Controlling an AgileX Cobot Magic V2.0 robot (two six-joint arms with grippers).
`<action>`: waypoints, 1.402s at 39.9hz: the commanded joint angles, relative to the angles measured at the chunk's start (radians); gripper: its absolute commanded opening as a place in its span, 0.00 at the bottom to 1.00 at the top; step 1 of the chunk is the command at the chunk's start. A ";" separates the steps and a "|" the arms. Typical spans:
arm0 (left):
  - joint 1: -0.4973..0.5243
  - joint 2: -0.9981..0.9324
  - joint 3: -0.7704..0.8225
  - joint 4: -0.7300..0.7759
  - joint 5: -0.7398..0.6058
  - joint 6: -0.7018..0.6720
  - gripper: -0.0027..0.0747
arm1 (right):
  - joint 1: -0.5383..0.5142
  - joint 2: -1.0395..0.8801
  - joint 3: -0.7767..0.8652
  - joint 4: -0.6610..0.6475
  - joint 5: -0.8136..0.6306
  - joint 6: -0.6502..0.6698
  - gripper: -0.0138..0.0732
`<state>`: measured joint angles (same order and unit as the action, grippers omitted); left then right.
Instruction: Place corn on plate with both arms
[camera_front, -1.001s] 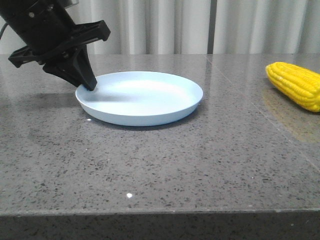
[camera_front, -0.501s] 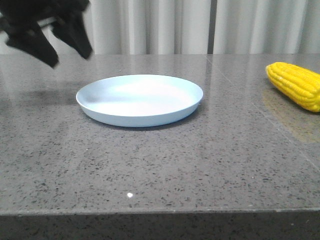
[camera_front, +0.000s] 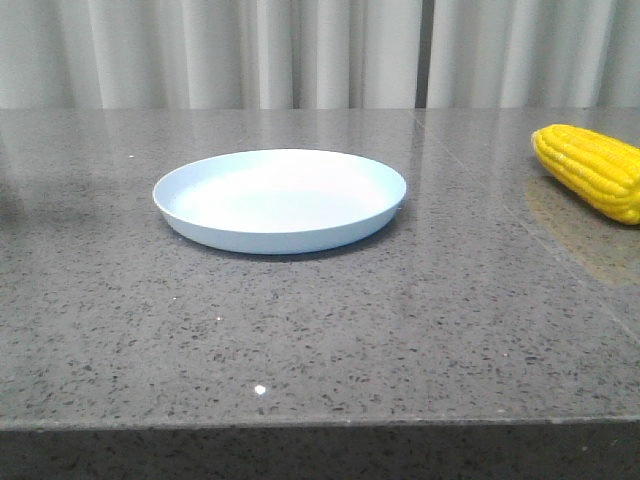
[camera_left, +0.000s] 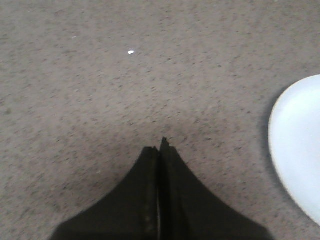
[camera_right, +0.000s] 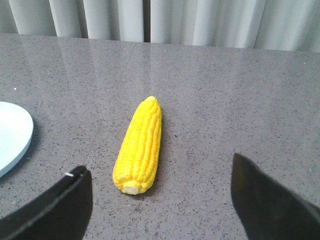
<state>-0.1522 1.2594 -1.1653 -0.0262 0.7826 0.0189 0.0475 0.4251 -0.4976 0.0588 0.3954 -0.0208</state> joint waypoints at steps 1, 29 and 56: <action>0.005 -0.094 0.026 0.106 -0.044 -0.088 0.01 | -0.005 0.013 -0.033 0.003 -0.086 -0.001 0.84; 0.003 -0.990 0.748 0.171 -0.483 -0.089 0.01 | -0.005 0.013 -0.033 0.003 -0.086 -0.001 0.84; 0.003 -1.133 0.775 0.171 -0.490 -0.067 0.01 | -0.005 0.013 -0.033 0.003 -0.081 -0.001 0.84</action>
<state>-0.1477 0.1159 -0.3649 0.1407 0.3757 -0.0491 0.0475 0.4251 -0.4976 0.0588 0.3954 -0.0208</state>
